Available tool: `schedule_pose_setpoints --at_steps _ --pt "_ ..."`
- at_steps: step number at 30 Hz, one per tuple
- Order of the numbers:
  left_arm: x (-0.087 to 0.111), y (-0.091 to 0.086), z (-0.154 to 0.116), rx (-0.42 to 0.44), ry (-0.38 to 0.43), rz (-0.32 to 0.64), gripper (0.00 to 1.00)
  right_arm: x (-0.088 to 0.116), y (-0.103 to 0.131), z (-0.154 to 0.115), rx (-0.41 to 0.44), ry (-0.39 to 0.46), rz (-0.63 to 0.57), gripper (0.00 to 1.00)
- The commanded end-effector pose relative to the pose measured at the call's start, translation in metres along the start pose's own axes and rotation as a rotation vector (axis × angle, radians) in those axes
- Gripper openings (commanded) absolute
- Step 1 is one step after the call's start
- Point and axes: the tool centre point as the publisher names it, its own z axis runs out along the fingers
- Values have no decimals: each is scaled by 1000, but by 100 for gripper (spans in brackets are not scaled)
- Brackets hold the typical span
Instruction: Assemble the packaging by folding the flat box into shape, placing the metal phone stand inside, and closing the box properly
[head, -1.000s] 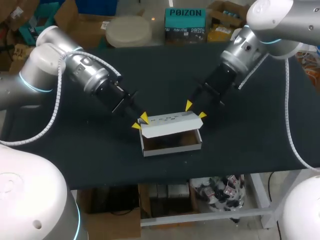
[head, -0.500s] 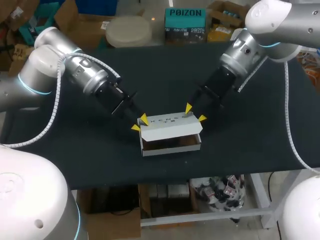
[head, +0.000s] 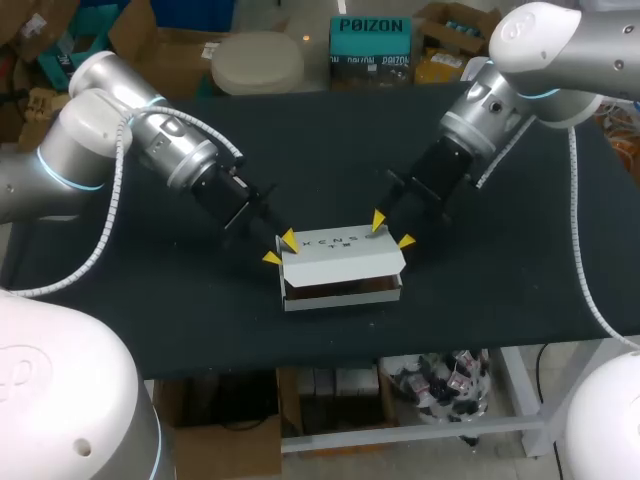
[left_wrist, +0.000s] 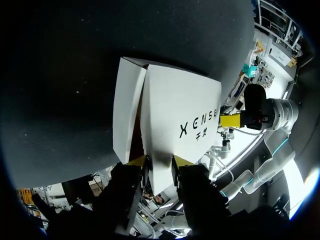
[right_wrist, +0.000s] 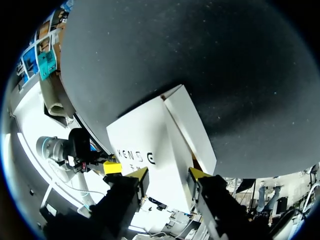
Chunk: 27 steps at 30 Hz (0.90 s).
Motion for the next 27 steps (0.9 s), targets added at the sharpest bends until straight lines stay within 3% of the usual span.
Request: schedule_pose_setpoints --at_steps 1,27 --pt "1 4 0 12 -5 -1 31 2 2 1 1 -4 -5 53" --pt "-7 5 -2 65 -26 19 31 -6 6 6 -27 -43 -62 54"
